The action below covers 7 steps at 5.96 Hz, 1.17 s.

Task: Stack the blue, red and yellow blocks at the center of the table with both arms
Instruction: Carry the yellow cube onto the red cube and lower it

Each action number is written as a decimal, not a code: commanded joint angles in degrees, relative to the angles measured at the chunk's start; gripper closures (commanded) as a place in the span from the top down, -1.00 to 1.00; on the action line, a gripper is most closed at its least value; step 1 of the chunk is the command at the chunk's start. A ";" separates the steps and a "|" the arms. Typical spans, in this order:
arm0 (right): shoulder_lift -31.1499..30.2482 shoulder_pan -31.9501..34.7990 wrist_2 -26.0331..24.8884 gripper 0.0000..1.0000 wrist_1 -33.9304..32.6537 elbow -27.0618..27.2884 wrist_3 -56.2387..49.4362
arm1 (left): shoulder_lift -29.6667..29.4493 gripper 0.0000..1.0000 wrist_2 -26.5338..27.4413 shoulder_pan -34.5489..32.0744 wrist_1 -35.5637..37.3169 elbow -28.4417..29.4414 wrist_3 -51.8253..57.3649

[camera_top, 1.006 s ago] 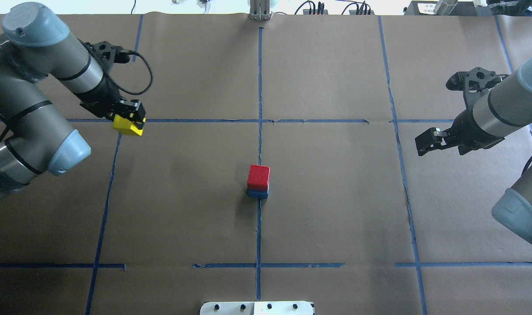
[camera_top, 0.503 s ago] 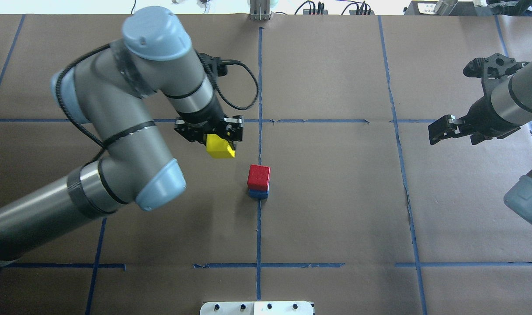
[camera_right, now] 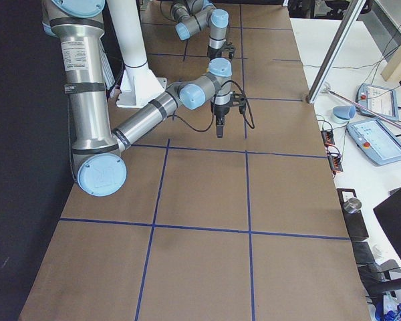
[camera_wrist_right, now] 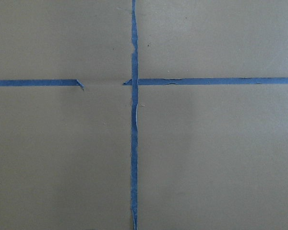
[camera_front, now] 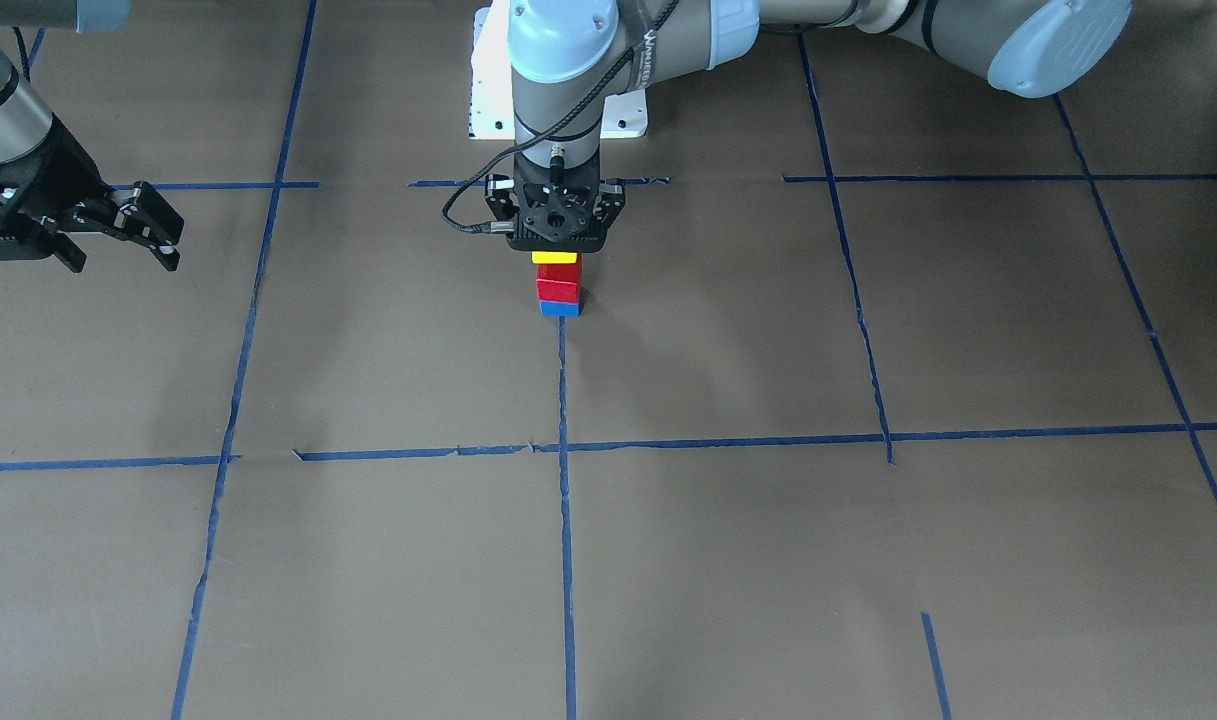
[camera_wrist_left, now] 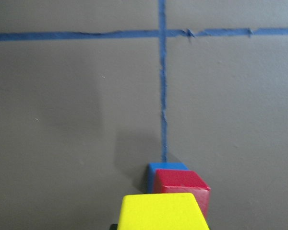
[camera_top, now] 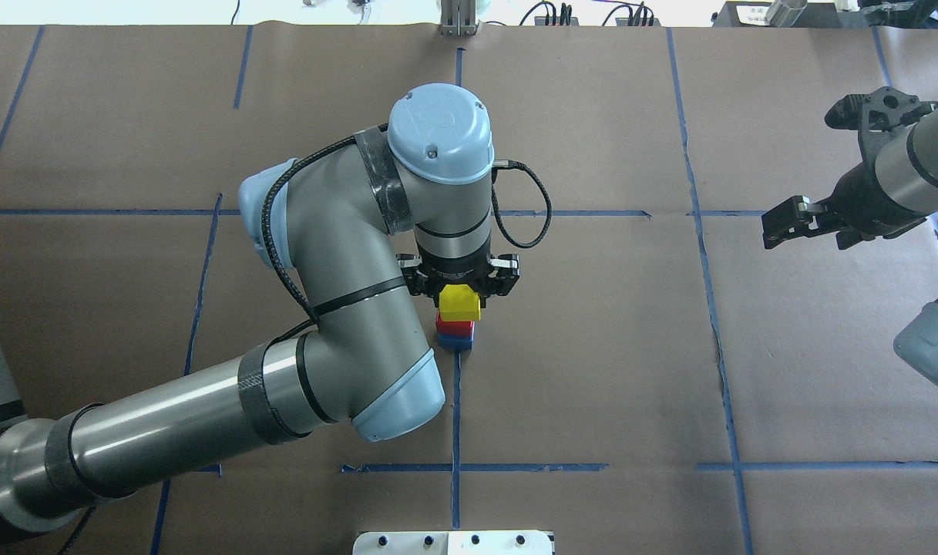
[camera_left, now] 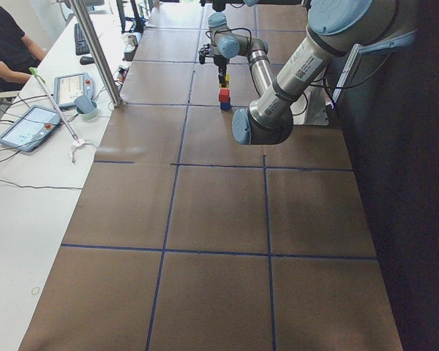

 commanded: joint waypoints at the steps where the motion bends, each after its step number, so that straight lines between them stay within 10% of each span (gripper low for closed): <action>1: -0.06 0.02 0.00 1.00 0.00 0.04 -0.01 | -1.10 -1.00 2.54 0.18 0.05 2.45 0.13; 7: 0.03 -0.07 0.00 1.00 -0.09 -0.49 -0.01 | -0.85 -0.92 3.34 0.89 -0.66 3.35 0.31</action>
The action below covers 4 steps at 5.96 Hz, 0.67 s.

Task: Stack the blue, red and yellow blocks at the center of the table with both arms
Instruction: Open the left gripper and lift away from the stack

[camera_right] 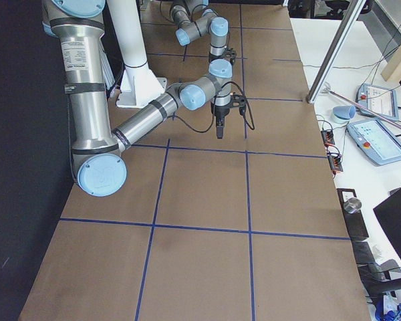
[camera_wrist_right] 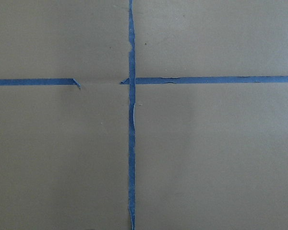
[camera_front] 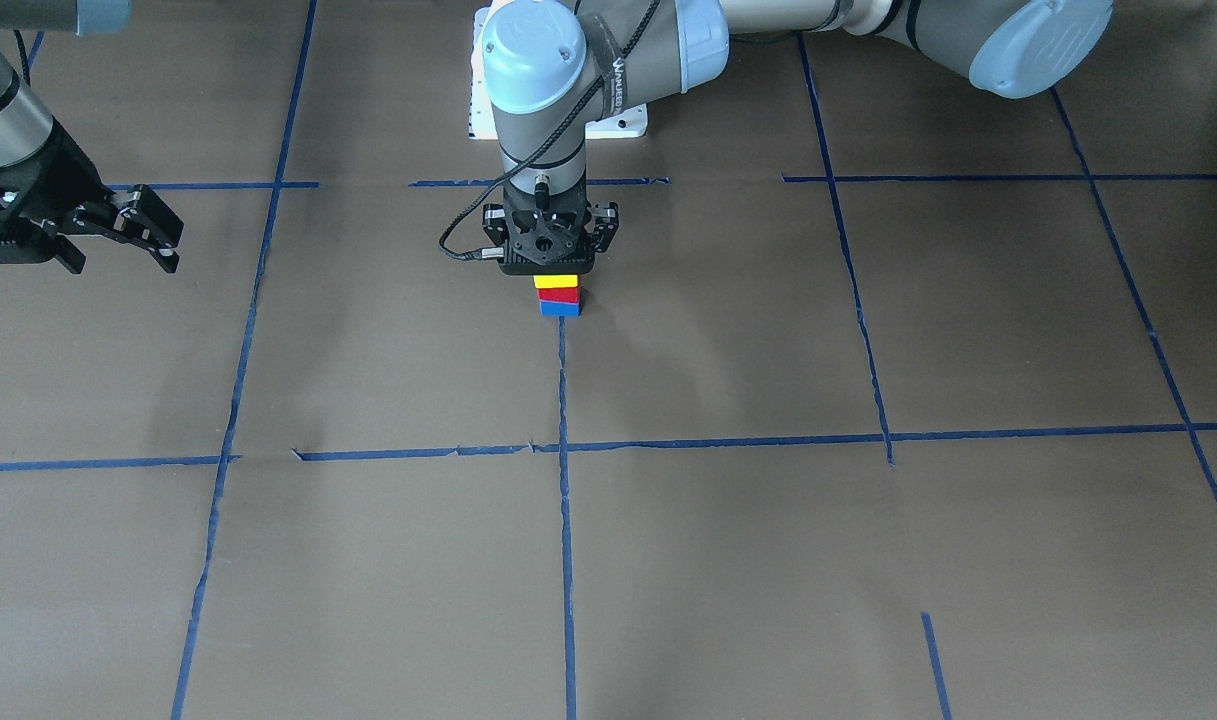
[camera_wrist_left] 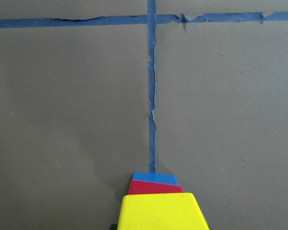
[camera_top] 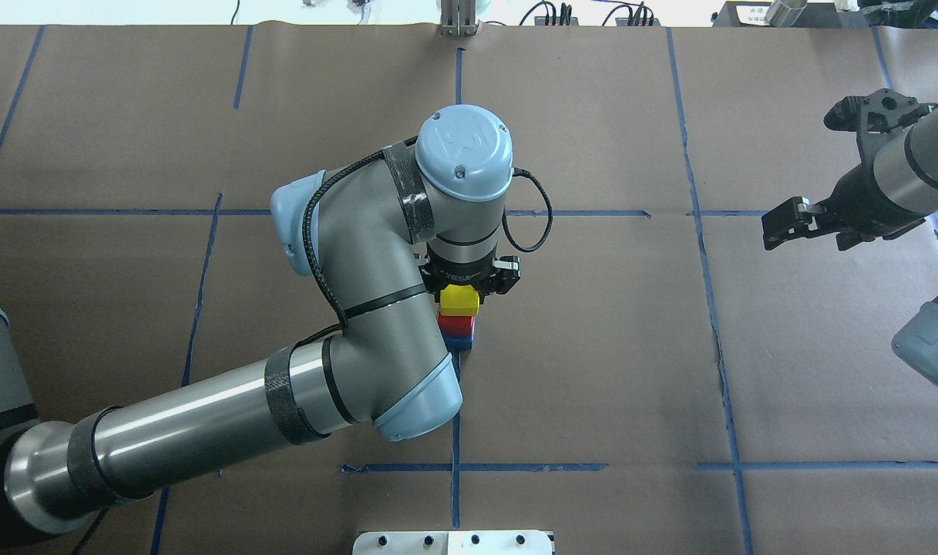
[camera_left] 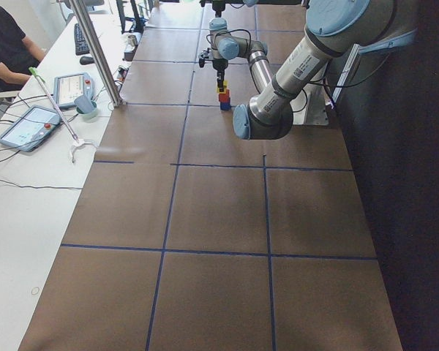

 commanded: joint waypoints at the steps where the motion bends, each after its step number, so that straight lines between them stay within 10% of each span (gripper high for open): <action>1: 0.01 0.00 0.00 1.00 -0.02 -0.03 0.00 | 0.16 -0.89 -0.13 0.02 0.06 -0.19 0.02; 4: 0.01 0.00 0.00 1.00 -0.02 -0.03 0.00 | 0.33 -0.85 -0.30 0.02 0.06 -0.54 -0.15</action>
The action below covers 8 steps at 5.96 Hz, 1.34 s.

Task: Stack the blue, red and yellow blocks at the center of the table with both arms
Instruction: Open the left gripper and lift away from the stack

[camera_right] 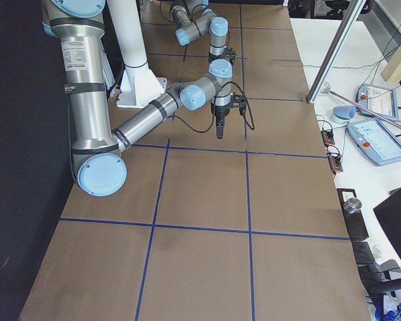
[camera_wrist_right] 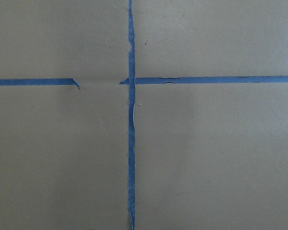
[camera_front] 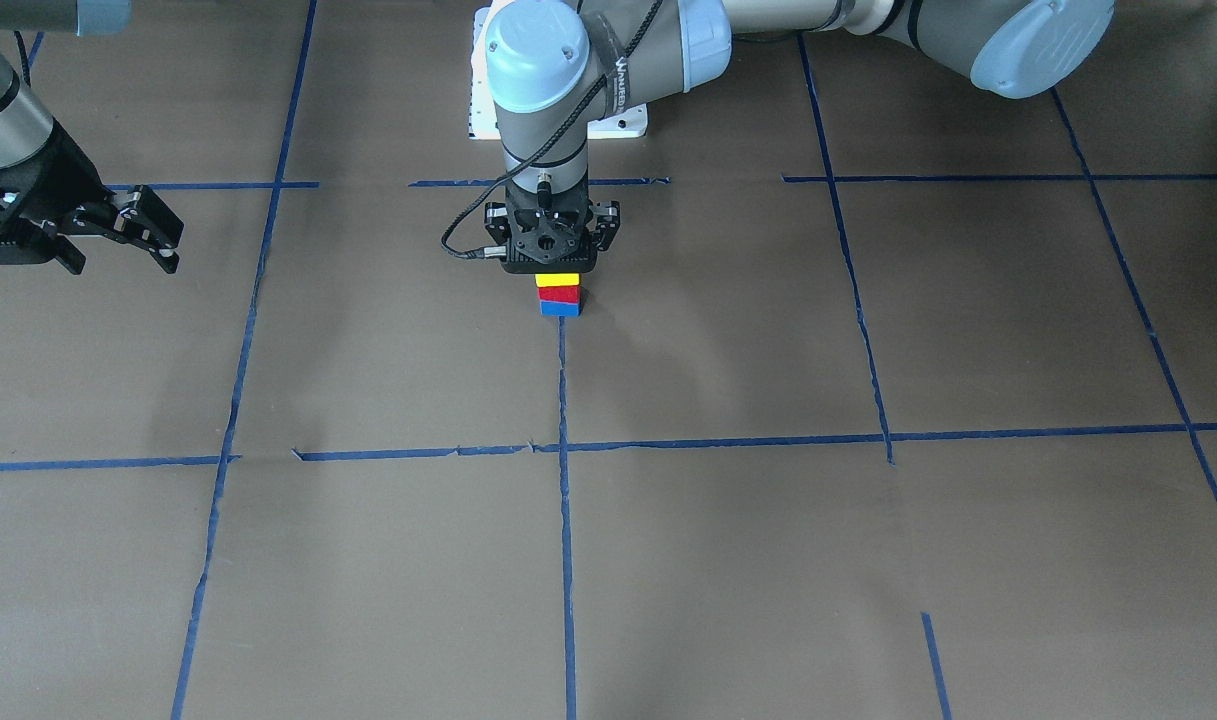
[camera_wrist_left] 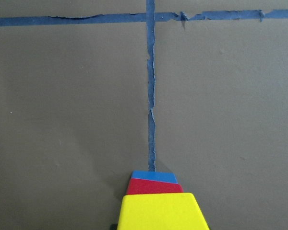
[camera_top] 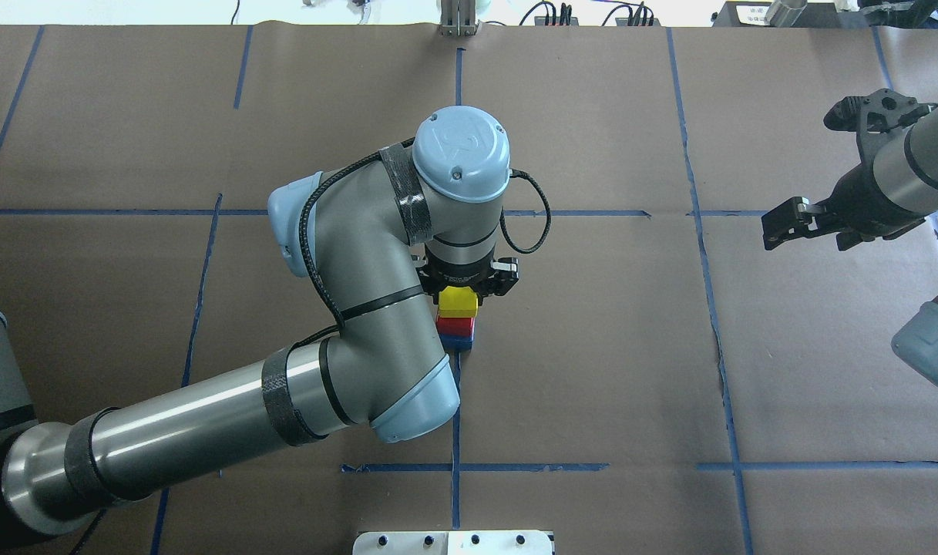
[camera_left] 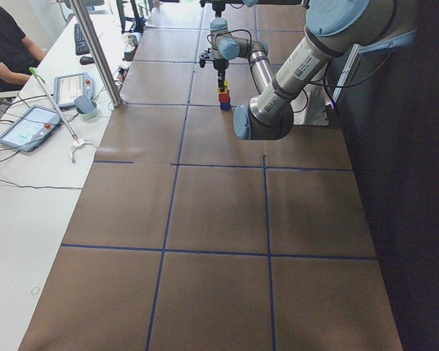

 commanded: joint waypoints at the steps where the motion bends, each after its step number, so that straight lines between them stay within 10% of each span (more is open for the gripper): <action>1: 0.00 -0.09 0.00 1.00 -0.02 0.00 0.00 | 0.56 -0.83 0.02 0.09 0.00 -0.22 0.02; 2: 0.09 -0.09 0.00 1.00 -0.02 0.00 0.00 | 0.74 -0.70 -0.07 0.00 0.00 -0.39 0.02; 5: 0.26 -0.09 0.09 1.00 -0.02 0.00 0.00 | 0.57 0.98 -0.15 0.09 -1.22 -0.48 -0.50; 8: 0.44 0.78 1.75 1.00 -0.02 0.17 -0.17 | 2.92 0.99 -0.16 -0.96 -0.53 -7.73 -0.33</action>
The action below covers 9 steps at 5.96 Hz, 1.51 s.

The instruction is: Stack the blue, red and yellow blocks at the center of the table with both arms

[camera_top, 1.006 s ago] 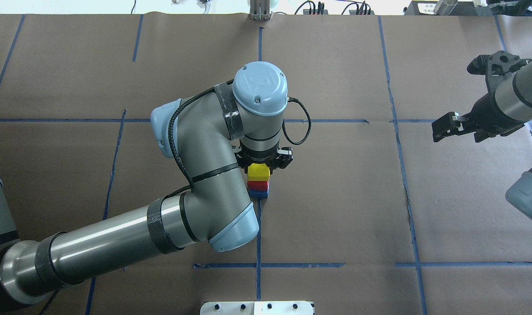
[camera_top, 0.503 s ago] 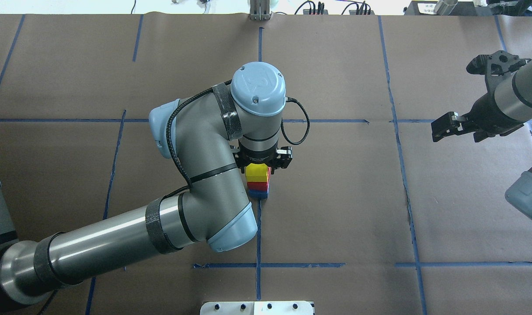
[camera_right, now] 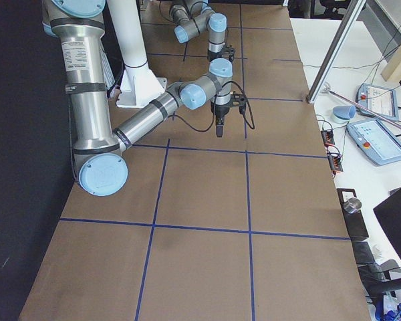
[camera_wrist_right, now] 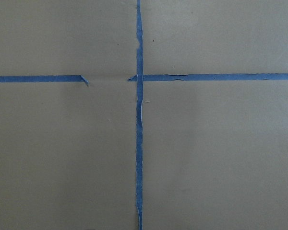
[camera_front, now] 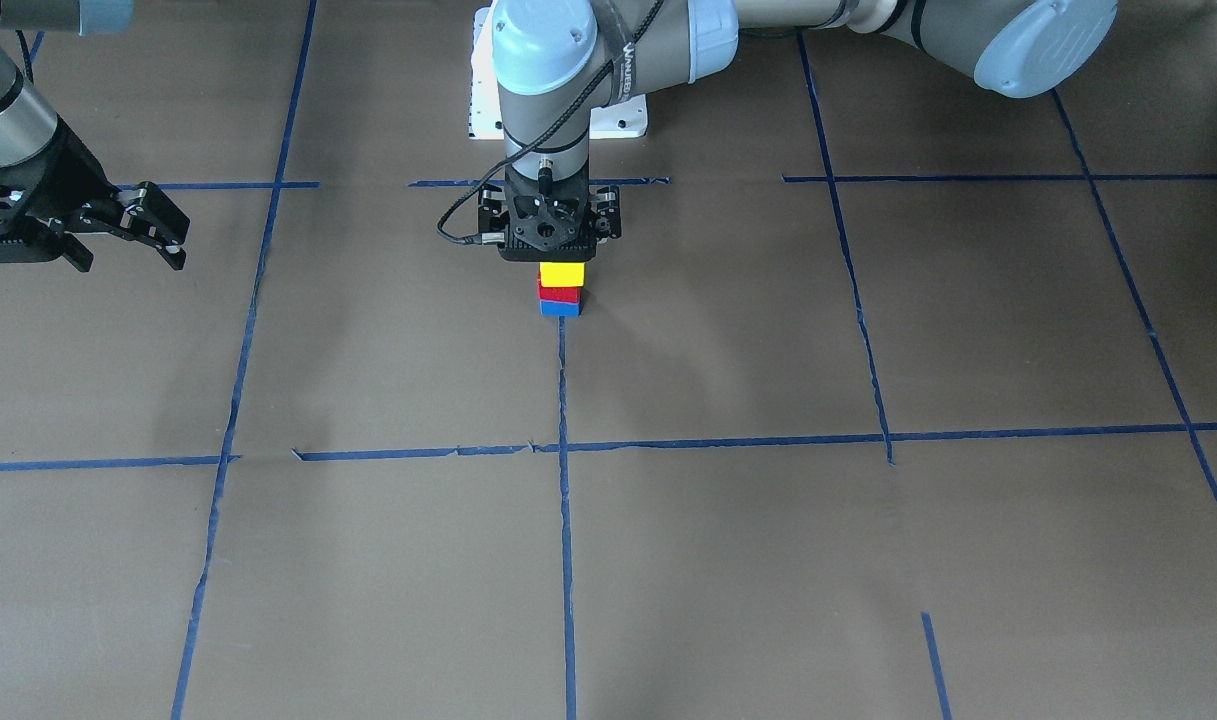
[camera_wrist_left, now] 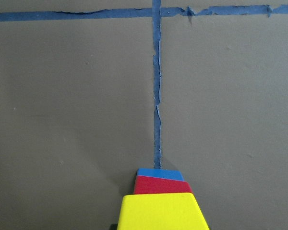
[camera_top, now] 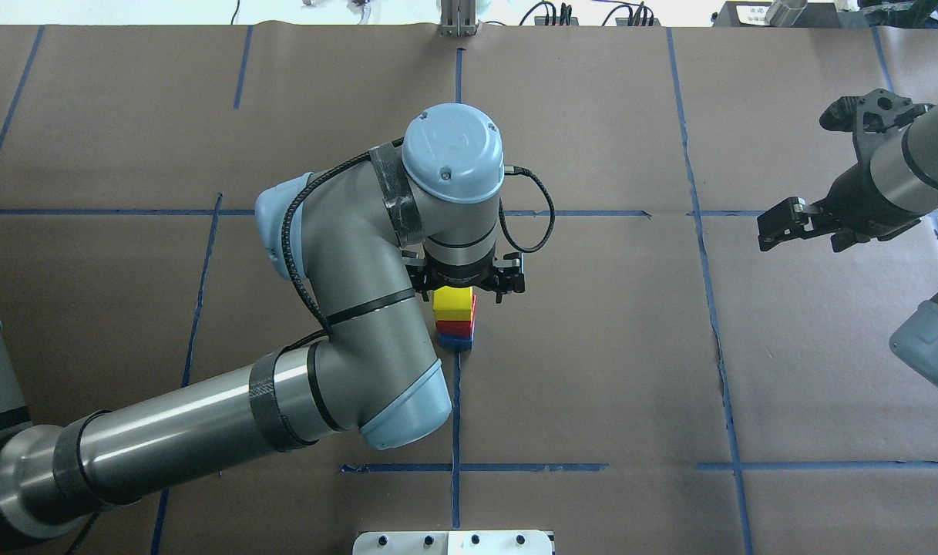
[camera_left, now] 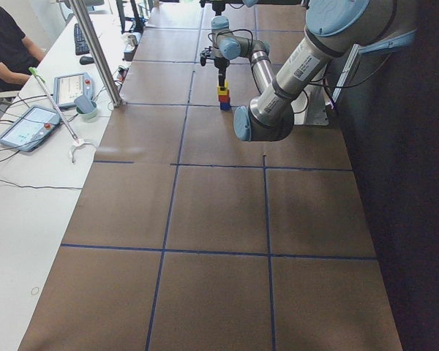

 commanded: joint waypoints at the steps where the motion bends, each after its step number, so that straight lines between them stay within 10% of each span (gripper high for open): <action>1: -0.40 3.92 2.76 1.00 -0.48 -0.27 -5.25 | 6.75 0.99 -0.13 -3.36 0.67 -9.63 0.64; 4: -3.03 14.38 9.45 1.00 -0.83 -5.79 -22.56 | 30.09 0.99 -8.90 -16.87 0.85 -26.18 24.87; 7: -6.63 24.05 11.40 1.00 -1.01 -10.89 -38.92 | 50.42 0.99 -21.02 -42.24 0.84 -24.64 64.39; 9: -6.99 30.03 9.92 1.00 -1.18 -17.12 -53.05 | 54.87 0.99 -20.96 -58.15 0.76 -13.88 82.48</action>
